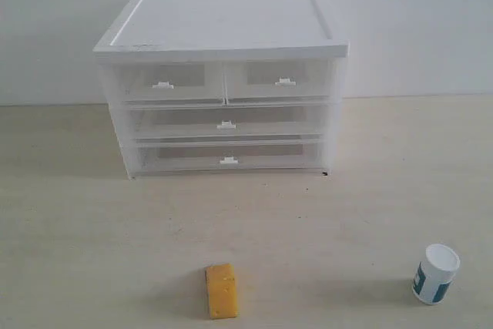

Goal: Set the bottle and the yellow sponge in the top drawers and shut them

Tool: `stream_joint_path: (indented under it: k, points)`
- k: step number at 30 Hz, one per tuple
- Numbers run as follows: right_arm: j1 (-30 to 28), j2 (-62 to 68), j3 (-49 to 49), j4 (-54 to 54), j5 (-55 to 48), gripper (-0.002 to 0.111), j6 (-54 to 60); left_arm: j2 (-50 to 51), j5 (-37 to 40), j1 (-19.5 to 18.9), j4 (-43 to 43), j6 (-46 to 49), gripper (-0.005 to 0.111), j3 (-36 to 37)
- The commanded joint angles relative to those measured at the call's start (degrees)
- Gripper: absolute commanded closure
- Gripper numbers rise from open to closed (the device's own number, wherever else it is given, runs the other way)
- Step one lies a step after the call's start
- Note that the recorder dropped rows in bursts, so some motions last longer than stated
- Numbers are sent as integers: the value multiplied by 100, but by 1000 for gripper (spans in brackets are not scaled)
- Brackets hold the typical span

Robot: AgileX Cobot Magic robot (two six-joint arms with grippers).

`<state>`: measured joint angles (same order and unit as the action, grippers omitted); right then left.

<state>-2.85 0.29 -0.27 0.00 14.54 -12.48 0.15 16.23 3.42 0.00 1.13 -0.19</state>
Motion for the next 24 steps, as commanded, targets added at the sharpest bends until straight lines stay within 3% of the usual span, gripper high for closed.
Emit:
stream_joint_path:
  k: [1,6,14,24]
  points:
    - [19,-29,-57,-76,750,108,-820,-15,-27,46,-66,-31,102,19]
    - [19,539,-926,-94,661,108,-832,-15,-38,46,-66,-31,102,19]
    - [19,2736,-2345,-756,525,108,-708,-15,-38,46,-66,-31,102,19]
    - [19,5273,-2901,-1191,1076,108,-495,-15,-27,46,-66,-31,102,19]
